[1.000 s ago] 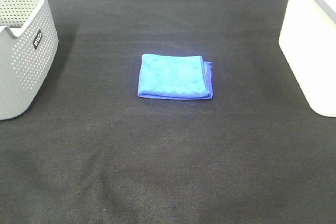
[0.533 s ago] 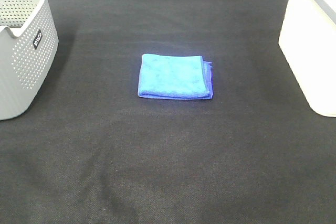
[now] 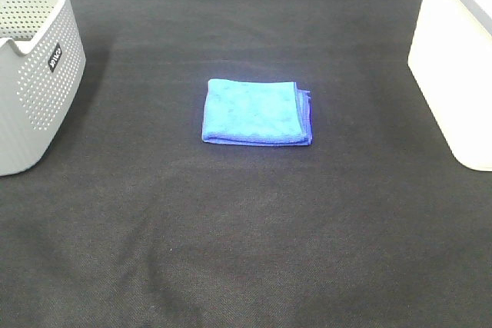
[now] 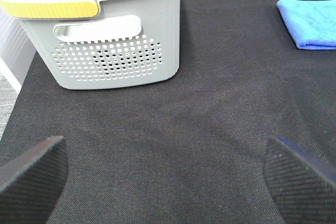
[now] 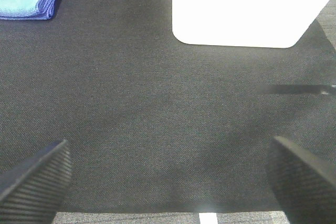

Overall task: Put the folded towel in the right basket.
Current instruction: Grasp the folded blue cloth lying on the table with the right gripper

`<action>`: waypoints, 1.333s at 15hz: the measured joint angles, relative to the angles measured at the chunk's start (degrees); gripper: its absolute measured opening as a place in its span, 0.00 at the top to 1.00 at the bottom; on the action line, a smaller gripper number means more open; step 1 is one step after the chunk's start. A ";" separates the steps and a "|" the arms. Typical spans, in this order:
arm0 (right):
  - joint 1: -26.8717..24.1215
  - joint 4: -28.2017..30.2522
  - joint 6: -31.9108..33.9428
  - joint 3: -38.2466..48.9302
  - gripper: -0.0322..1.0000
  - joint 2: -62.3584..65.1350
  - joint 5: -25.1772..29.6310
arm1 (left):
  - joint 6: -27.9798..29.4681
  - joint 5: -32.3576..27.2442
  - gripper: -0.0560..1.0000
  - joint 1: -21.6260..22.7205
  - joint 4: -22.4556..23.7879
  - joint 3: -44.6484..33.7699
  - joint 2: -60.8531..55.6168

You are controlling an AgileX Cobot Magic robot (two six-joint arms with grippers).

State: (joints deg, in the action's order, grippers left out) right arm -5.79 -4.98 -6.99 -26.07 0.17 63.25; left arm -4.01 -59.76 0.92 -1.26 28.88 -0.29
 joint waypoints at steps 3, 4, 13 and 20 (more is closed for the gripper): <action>0.00 0.29 1.95 -4.13 0.03 -3.67 0.29 | 0.00 0.00 0.06 0.00 0.00 0.00 0.00; 0.00 0.06 4.30 -7.56 0.03 -8.77 0.34 | 0.00 0.00 0.06 0.00 0.00 0.00 0.00; 0.00 -5.04 5.61 -53.51 0.03 -73.05 6.19 | 0.00 0.00 0.06 -2.81 -0.06 0.00 0.00; 11.69 -21.72 1.20 -67.38 0.03 -99.52 3.72 | 0.00 0.00 0.06 -2.81 -0.06 0.00 0.00</action>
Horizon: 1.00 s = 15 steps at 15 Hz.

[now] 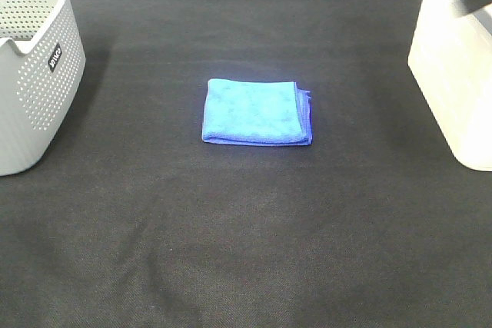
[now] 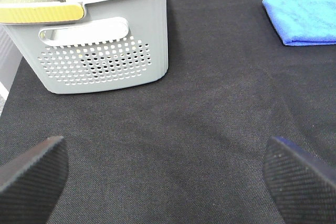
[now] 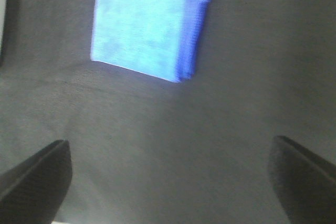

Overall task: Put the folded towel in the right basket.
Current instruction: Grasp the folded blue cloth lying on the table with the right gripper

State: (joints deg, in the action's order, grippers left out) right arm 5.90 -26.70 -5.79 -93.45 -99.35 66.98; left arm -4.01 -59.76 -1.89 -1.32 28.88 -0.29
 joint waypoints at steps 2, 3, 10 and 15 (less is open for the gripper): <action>3.27 -3.44 -1.83 -5.04 0.03 -10.20 -1.15 | 0.00 0.00 0.06 0.00 0.00 0.00 0.00; 3.90 -5.04 -2.52 -7.62 0.03 -14.32 -1.15 | 0.00 0.00 0.06 0.00 0.00 0.00 0.00; 4.81 -7.73 -2.92 -24.75 0.03 -39.19 -2.86 | 0.00 0.00 0.06 0.00 0.11 0.00 0.00; 4.81 -8.71 -4.70 -25.84 0.03 -45.38 -4.47 | 0.00 0.00 0.06 0.00 0.63 0.00 0.00</action>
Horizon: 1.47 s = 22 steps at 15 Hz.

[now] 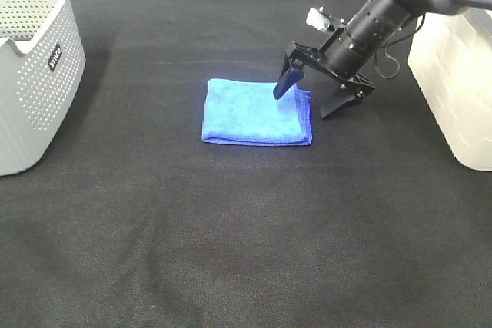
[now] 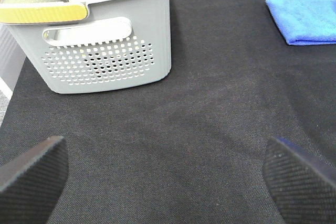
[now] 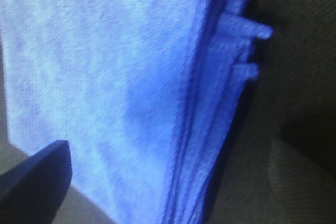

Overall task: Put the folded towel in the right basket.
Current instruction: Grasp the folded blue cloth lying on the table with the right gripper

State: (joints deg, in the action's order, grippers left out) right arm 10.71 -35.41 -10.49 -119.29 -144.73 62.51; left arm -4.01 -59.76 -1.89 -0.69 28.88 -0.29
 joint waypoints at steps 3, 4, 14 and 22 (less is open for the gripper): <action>0.00 0.34 0.06 0.00 0.03 -0.23 -1.78 | 0.00 0.00 0.06 0.00 0.00 0.00 0.00; 0.00 0.29 0.11 -0.17 0.03 -0.52 -1.83 | 0.00 0.00 0.06 0.00 0.00 0.00 0.00; 7.91 -3.27 1.38 -1.72 0.43 -4.07 -7.16 | 0.00 0.00 0.07 0.00 0.69 0.00 0.00; 9.05 -2.98 0.29 -1.49 0.77 -4.13 -8.65 | 0.00 0.00 0.07 0.00 0.69 0.00 0.00</action>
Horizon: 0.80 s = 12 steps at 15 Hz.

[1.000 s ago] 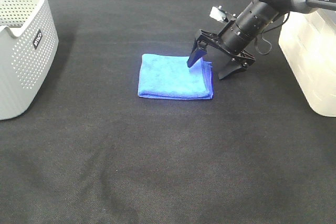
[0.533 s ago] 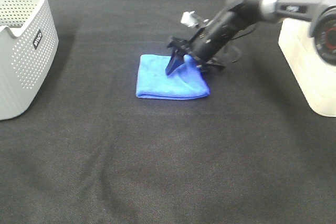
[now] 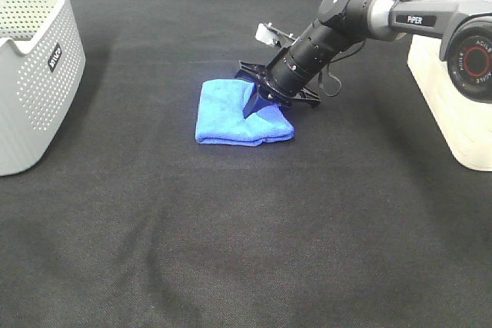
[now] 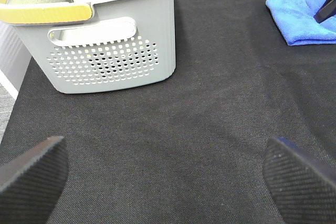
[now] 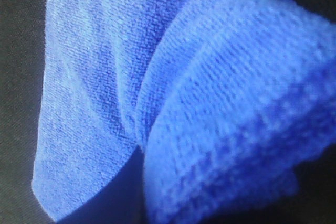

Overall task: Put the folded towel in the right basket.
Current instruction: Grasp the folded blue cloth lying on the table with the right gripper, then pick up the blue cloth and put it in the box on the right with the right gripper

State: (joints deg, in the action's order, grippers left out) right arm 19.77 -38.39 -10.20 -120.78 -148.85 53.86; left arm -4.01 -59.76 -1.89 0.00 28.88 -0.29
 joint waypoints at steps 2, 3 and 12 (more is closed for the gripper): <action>-0.46 2.06 -0.23 -0.52 0.77 2.46 5.39 | 0.00 0.00 0.07 0.00 0.00 0.00 0.00; -1.03 2.52 -0.29 -1.78 0.77 3.95 8.31 | 0.00 0.00 0.07 0.00 0.00 0.00 0.00; -15.30 15.81 0.29 -11.17 0.77 24.12 15.70 | 0.00 0.00 0.07 0.00 0.00 0.00 0.00</action>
State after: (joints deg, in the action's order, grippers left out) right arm 4.47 -22.57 -9.91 -131.95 -124.73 69.56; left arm -4.01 -59.76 -1.89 0.00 28.88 -0.29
